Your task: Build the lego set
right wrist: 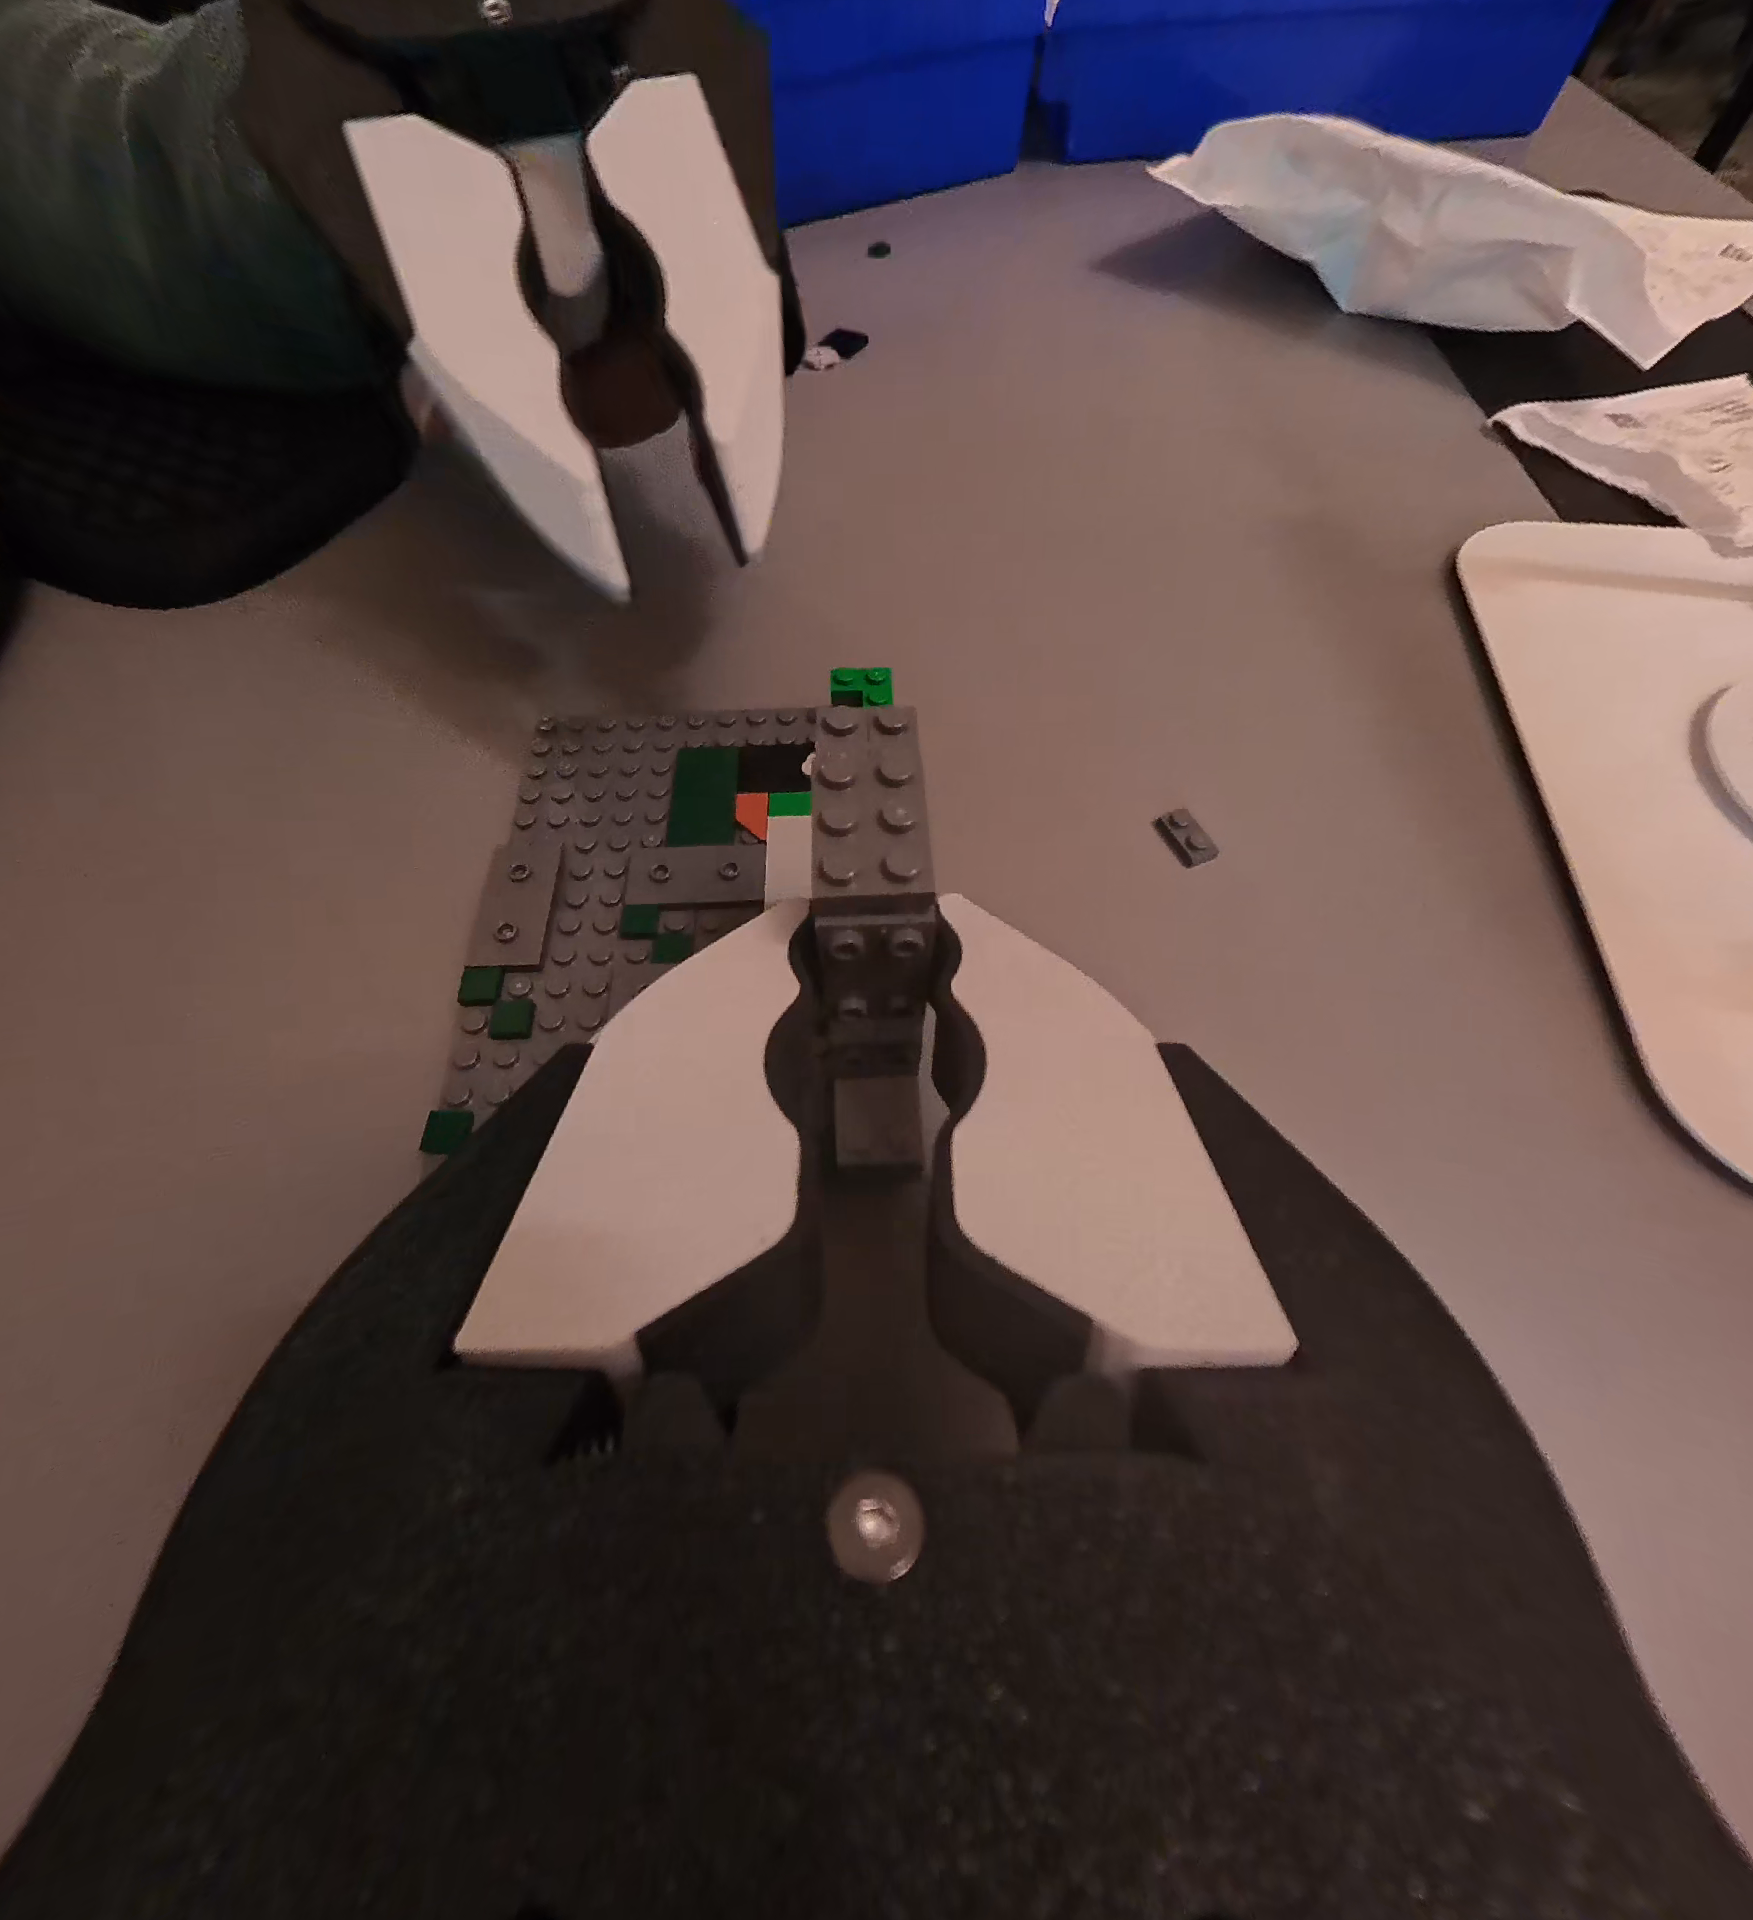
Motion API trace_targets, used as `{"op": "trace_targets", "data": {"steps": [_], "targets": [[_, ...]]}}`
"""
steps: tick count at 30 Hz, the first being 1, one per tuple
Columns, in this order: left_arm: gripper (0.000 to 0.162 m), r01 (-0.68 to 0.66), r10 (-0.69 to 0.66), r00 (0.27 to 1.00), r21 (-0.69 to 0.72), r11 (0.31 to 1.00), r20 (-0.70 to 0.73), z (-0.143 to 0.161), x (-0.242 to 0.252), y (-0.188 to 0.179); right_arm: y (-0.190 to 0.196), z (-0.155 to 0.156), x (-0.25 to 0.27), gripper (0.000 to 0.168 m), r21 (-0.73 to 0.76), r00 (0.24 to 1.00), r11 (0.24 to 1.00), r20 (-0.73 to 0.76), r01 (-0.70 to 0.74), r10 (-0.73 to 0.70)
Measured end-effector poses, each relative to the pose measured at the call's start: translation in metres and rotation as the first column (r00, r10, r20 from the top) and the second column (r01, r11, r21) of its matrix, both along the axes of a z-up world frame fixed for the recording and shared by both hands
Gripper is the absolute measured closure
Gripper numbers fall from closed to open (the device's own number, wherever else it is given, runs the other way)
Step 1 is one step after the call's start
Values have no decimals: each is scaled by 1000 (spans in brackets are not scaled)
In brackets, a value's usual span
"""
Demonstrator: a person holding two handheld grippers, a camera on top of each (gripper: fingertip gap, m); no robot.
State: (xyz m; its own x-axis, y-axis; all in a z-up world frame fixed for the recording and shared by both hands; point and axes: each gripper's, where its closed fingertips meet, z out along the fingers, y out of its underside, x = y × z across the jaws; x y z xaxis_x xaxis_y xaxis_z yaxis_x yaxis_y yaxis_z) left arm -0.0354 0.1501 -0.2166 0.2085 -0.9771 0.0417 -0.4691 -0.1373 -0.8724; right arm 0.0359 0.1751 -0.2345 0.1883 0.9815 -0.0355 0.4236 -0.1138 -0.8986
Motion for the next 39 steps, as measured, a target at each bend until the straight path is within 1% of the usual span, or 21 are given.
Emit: {"op": "trace_targets", "data": {"steps": [2, 4, 7, 9, 14, 17, 20, 24, 30, 34, 39], "targets": [[139, -34, 37, 998, -64, 997, 46, 6, -6, 6, -2, 6, 1, 151, 2, 1000, 1000, -10, 1, -1], [136, -35, 45, 994, -107, 994, 98, 12, -8, 8, -7, 12, 2, 151, -3, 1000, 1000, -15, -5, 5], [131, -3, 17, 990, -102, 995, 140, 20, -5, 3, -19, 21, 0, 151, -19, 999, 999, -19, -33, 32], [130, 44, -34, 990, -68, 997, 134, 26, 3, -9, -30, 27, -4, 151, -28, 999, 998, -25, -48, 48], [128, 164, -167, 986, 69, 984, 28, 31, 26, -42, -60, 42, -21, 151, -17, 995, 995, -20, -94, 93], [129, 196, -197, 980, 107, 975, 7, 33, 34, -53, -73, 46, -28, 151, -1, 995, 995, 4, -104, 104], [130, 218, -217, 976, 128, 967, -24, 30, 36, -59, -82, 49, -34, 151, 6, 994, 994, 0, -107, 107], [141, 226, -227, 974, 173, 958, -16, 34, 39, -65, -89, 51, -37, 151, 18, 994, 994, 5, -105, 105], [144, 229, -231, 973, 166, 959, -3, 33, 40, -69, -92, 51, -38, 151, 26, 996, 995, 8, -92, 92], [145, 245, -250, 968, 129, 961, 24, 33, 39, -73, -96, 50, -38, 151, 33, 996, 996, 14, -83, 83], [145, 273, -275, 961, 92, 958, 17, 28, 37, -77, -101, 47, -39, 149, -5, 997, 997, 22, -78, 78]]}}
